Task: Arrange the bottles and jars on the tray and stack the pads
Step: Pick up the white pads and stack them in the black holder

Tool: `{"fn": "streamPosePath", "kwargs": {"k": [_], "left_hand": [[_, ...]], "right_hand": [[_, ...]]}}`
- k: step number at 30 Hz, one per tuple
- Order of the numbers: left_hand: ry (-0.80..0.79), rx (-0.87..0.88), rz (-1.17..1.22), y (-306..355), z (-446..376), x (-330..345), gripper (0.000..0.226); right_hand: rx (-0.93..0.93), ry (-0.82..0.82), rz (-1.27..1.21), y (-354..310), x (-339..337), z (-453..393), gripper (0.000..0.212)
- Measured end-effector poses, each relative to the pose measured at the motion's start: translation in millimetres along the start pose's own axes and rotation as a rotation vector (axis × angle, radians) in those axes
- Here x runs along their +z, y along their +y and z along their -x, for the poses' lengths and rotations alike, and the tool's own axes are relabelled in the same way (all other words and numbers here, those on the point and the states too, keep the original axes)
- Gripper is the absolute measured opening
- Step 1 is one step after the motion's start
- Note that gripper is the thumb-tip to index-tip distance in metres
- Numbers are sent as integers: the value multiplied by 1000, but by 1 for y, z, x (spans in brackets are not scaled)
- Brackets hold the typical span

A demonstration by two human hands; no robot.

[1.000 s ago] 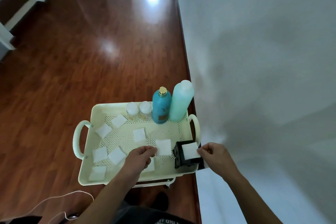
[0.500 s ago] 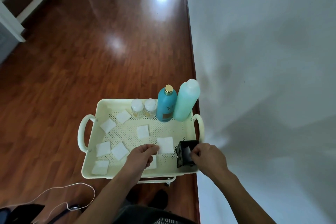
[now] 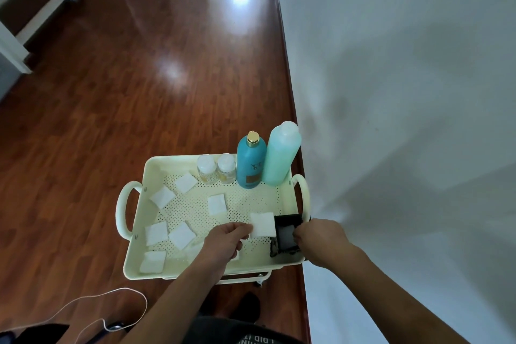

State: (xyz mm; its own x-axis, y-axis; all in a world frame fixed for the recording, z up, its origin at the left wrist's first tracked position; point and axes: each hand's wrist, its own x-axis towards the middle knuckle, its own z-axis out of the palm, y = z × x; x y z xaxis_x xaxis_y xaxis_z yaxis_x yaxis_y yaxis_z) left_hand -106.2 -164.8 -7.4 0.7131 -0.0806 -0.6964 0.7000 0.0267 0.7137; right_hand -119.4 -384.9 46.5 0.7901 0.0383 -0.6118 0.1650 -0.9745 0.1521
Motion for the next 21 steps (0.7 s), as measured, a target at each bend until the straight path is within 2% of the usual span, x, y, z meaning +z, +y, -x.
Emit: {"fn": "streamPosePath", "kwargs": {"k": [7,13,16,18,21], "left_hand": [[6,9,-67,0,0,8,17],[7,0,-77,-3,-1,20,17],[-8,-15,-65,-6,0,27,16],[-25,-12,-44,-8,0,33,14],[-55,-7,-26,-10,2,41,13]], "right_hand": [[3,-115,-33,-4,-4,-9,31],[-32,101,-256,13,-7,1,31],[8,159,-477,26,-4,7,25],[52,115,-707,31,-1,8,22],[118,57,-980,30,4,8,28]]}}
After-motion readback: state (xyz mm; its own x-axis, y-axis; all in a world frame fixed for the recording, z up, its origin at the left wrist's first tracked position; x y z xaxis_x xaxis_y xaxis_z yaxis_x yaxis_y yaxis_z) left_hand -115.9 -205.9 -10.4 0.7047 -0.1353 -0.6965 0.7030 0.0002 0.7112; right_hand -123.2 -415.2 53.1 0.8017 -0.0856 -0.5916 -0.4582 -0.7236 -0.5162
